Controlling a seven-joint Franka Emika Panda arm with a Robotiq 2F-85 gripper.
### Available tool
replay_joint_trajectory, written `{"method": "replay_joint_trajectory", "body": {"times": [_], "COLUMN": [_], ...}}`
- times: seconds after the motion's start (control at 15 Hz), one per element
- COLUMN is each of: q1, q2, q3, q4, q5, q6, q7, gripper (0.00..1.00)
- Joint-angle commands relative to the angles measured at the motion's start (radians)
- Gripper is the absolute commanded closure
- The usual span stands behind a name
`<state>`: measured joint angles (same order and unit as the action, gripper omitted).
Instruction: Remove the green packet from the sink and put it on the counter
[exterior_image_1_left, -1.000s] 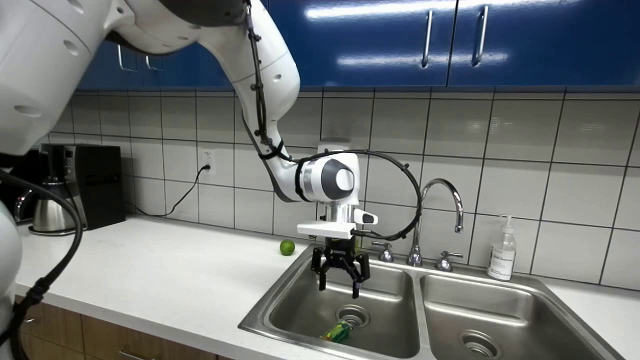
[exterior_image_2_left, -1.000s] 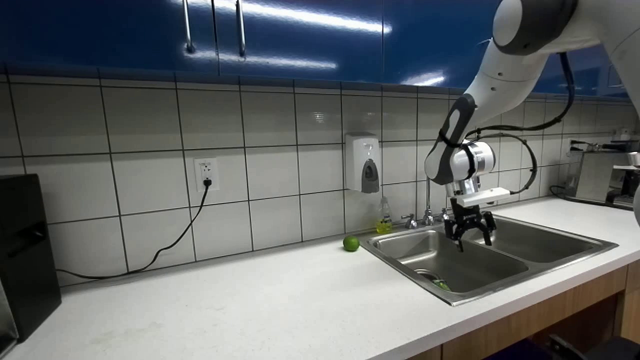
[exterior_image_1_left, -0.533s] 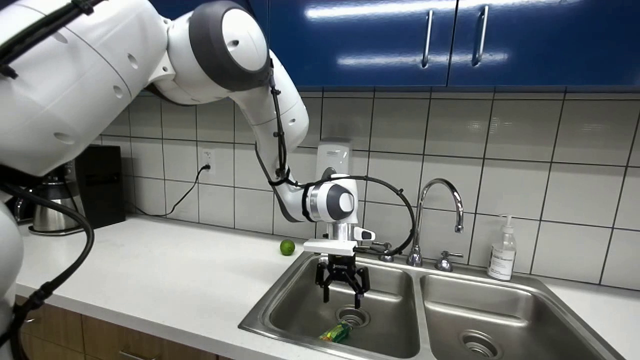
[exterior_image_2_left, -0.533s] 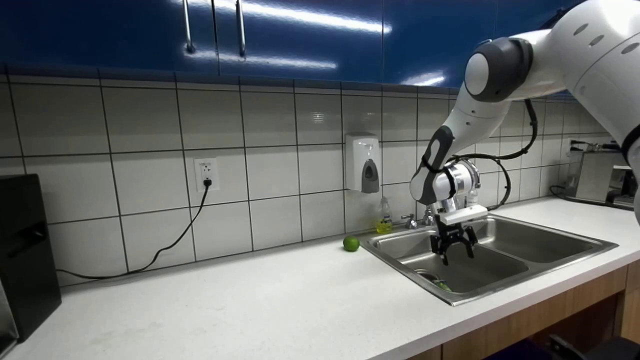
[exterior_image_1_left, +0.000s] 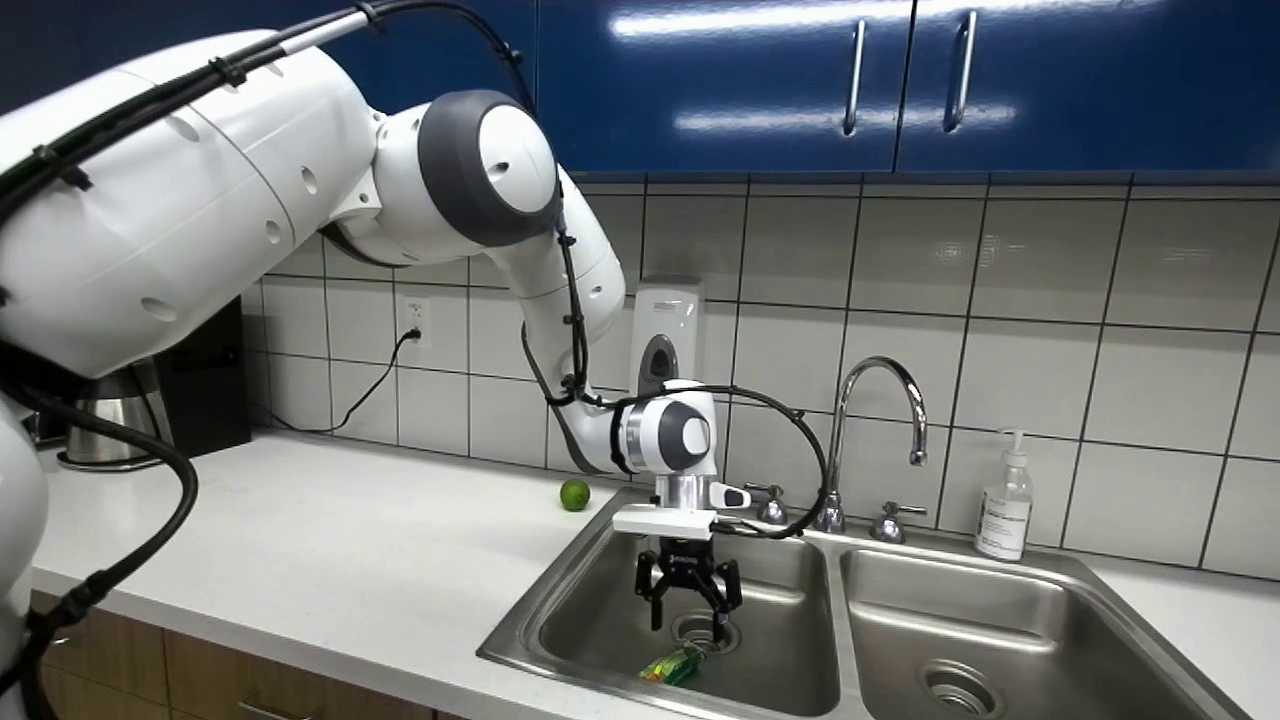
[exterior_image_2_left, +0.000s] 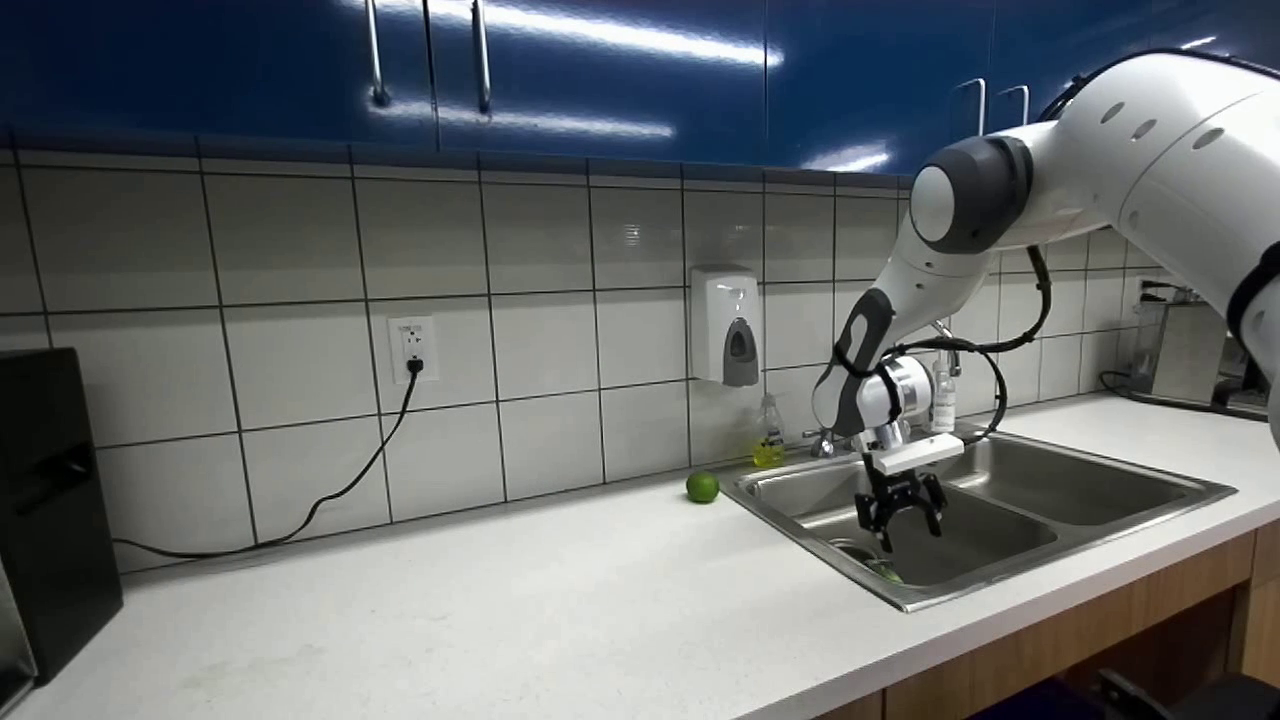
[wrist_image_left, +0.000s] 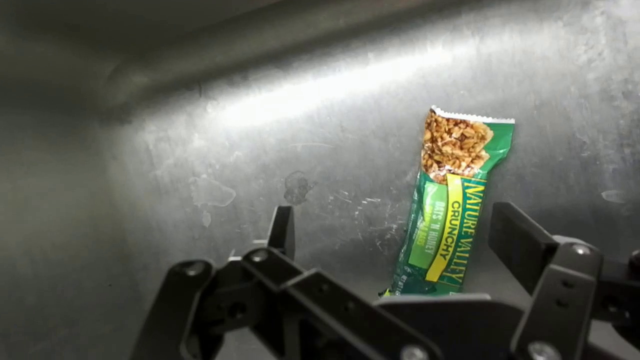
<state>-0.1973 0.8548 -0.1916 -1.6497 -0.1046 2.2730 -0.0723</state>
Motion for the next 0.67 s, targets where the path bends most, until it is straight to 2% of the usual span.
{"method": "replay_joint_trajectory", "body": {"times": [0.0,0.4,0.6], "q1": [-0.008,-0.010,-0.006], "q2": [0.002,0.002,0.010], "q3": [0.008,0.009,0.002], "q4": [0.008,0.009,0.005], "q5": [-0.007,-0.001,0.018], "q6": [-0.005,-0.008,0.011], "q7": [0.004,0.011,0.069], "gripper": [0.00,0.00,0.00]}}
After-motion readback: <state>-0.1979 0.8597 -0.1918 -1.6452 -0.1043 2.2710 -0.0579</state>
